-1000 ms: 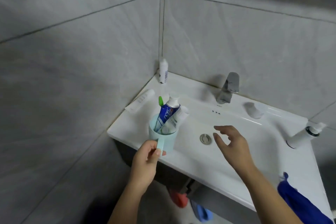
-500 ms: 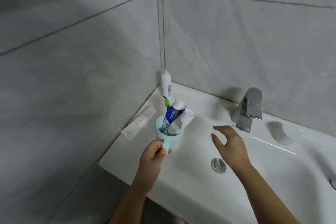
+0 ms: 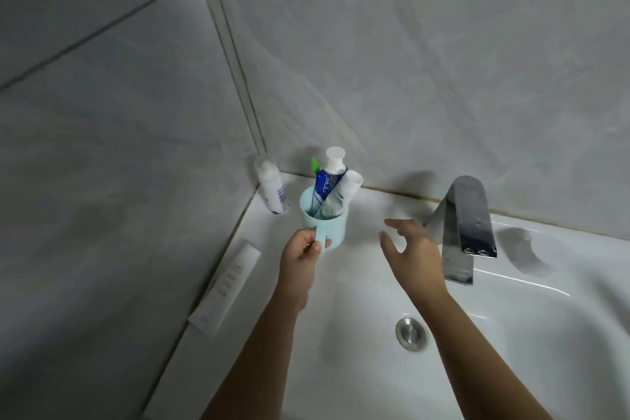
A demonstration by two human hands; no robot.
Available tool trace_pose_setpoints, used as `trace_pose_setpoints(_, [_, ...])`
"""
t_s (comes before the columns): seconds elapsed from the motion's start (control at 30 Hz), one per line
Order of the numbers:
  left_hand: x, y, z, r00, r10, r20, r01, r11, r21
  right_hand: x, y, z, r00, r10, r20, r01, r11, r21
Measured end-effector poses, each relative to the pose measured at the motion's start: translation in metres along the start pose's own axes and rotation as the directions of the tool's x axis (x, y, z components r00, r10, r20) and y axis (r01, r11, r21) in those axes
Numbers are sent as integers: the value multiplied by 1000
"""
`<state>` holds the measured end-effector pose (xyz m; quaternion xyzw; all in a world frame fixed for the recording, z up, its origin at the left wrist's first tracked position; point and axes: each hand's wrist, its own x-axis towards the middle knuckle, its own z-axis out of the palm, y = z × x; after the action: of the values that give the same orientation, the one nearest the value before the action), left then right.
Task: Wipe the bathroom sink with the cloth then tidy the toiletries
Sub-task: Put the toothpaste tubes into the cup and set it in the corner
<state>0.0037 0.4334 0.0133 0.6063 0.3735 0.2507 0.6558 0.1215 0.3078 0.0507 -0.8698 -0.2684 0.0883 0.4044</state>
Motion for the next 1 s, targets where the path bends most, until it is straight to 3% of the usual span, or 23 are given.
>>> trace_pose_setpoints(0.3, [52,-20,2,995,-24,94,26,999,-22,25,-2,17,1000,3,5,-3,996,-94])
trace_pose_setpoints(0.53, [63,-31,1,996,-10,85,13,1000,-27,30,-1,25,1000,23,-12,-24,996,-89])
trace_pose_setpoints(0.77, [52,-20,-15,997,38,-74,-37,999,17,19,-9,27,997,-43,-64,37,995,-89])
trace_pose_setpoints(0.9, [45,-11,-45,948,142,-287,-107,985,134,16,-36,29,983,-171,-72,166,983,-73])
trace_pose_setpoints(1.0, [52,3,-65,917,188,-351,-128,974,186,19,-58,35,967,-249,-47,245,967,-66])
